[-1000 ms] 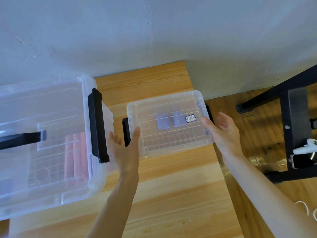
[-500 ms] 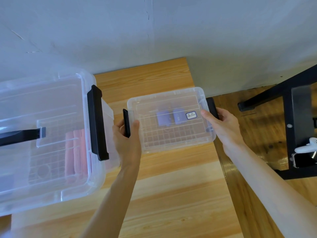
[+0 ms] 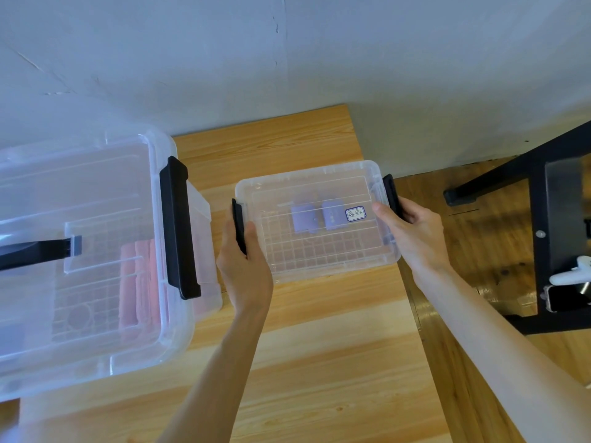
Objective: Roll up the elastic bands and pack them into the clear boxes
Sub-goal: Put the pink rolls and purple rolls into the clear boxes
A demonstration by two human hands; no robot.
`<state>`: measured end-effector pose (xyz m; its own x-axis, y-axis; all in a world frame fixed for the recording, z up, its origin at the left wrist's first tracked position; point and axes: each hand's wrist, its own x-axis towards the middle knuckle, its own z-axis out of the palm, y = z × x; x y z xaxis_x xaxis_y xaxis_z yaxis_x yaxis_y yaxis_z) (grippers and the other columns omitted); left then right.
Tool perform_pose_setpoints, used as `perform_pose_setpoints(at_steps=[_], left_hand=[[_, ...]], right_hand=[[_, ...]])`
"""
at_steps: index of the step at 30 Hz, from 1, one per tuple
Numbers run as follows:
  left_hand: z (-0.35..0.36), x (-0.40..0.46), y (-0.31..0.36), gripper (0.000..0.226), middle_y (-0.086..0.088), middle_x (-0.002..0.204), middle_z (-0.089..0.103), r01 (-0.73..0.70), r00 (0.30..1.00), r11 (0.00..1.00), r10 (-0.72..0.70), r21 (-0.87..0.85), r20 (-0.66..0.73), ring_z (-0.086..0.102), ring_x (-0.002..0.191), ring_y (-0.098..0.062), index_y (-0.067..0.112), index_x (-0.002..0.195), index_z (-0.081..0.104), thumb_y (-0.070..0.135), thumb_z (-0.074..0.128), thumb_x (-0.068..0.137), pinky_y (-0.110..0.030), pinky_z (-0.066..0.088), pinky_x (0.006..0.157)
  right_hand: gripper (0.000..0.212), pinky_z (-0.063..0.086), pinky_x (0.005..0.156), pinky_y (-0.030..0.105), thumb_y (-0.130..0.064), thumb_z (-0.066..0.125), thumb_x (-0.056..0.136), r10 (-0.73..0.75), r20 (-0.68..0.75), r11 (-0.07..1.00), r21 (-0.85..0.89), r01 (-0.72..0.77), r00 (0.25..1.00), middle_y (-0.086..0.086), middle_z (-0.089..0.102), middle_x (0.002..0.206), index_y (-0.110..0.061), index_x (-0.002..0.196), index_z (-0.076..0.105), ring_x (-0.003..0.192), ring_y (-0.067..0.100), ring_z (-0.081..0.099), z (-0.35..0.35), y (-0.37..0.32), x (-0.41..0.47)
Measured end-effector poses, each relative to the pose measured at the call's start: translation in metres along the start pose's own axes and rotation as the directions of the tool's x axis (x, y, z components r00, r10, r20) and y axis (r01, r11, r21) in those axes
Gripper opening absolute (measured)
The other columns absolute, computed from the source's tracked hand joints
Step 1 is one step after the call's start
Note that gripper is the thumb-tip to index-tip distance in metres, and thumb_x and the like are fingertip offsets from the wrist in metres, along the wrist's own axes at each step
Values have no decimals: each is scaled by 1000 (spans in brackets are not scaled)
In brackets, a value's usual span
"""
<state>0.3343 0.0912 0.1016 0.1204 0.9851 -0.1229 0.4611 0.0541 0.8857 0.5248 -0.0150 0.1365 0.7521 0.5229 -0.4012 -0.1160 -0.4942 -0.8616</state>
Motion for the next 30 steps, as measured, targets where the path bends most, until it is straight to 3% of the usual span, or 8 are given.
perform_pose_setpoints(at_steps=[4, 8, 12, 19, 23, 25, 27, 30], left_hand=[[0, 1, -1, 43, 30, 101, 55, 10, 1000, 1000, -10, 12, 0, 57, 90, 14, 27, 149, 40, 28, 40, 106, -16, 52, 80], [0, 0, 0, 43, 26, 111, 57, -3, 1000, 1000, 4, 19, -16, 58, 103, 2, 28, 150, 38, 28, 40, 106, -27, 51, 94], [-2, 2, -2, 42, 7, 126, 60, -22, 1000, 999, 22, 32, -21, 59, 113, -11, 28, 149, 39, 30, 38, 107, -34, 52, 96], [-3, 6, -5, 42, 8, 130, 58, -45, 999, 999, 45, 23, 5, 57, 115, -8, 30, 149, 36, 30, 38, 107, -34, 52, 97], [-3, 6, -5, 45, 7, 139, 53, -57, 998, 998, 57, 41, 9, 54, 123, -11, 30, 152, 32, 30, 36, 107, -37, 50, 102], [-3, 6, -5, 47, 6, 142, 51, -63, 998, 997, 62, 49, 16, 52, 126, -13, 30, 154, 29, 31, 35, 107, -38, 49, 103], [-3, 6, -5, 46, 7, 142, 51, -70, 997, 996, 69, 54, 16, 52, 126, -12, 29, 154, 29, 30, 35, 108, -37, 49, 104], [-3, 6, -4, 45, 13, 141, 49, -64, 998, 996, 63, 56, 12, 49, 127, -8, 30, 153, 30, 30, 34, 108, -35, 46, 106]], right_hand=[[9, 55, 89, 52, -27, 66, 94, -41, 1, 999, 10, 41, 999, 5, 74, 94, -32, 89, 71, 94, 25, 69, 2, 1, -1], [26, 51, 102, 39, -29, 61, 97, -108, 16, 994, 6, 108, 994, -14, 71, 114, -31, 123, 66, 109, 3, 65, 7, 6, 4], [49, 39, 114, 40, -42, 51, 100, -195, 0, 978, -70, 195, 981, -10, 56, 142, -26, 146, 46, 133, 8, 48, 19, 15, 11], [49, 40, 111, 39, -39, 43, 105, -288, -76, 950, -149, 275, 955, -1, 55, 143, -17, 149, 42, 133, 13, 48, 29, 24, 11], [48, 45, 104, 37, -38, 42, 105, -326, -118, 932, -208, 298, 938, 2, 60, 137, -14, 147, 44, 124, 15, 55, 31, 25, 10], [46, 47, 98, 28, -35, 42, 106, -344, -132, 924, -226, 309, 930, 0, 64, 129, -13, 146, 45, 112, 5, 59, 32, 24, 9], [41, 45, 74, 12, -30, 41, 106, -362, -143, 915, -242, 323, 921, -5, 68, 97, -13, 142, 49, 79, -5, 58, 34, 23, 8], [35, 34, 52, 14, -23, 40, 107, -376, -164, 906, -271, 325, 912, -6, 48, 61, -11, 137, 54, 54, 9, 43, 36, 22, 7]])
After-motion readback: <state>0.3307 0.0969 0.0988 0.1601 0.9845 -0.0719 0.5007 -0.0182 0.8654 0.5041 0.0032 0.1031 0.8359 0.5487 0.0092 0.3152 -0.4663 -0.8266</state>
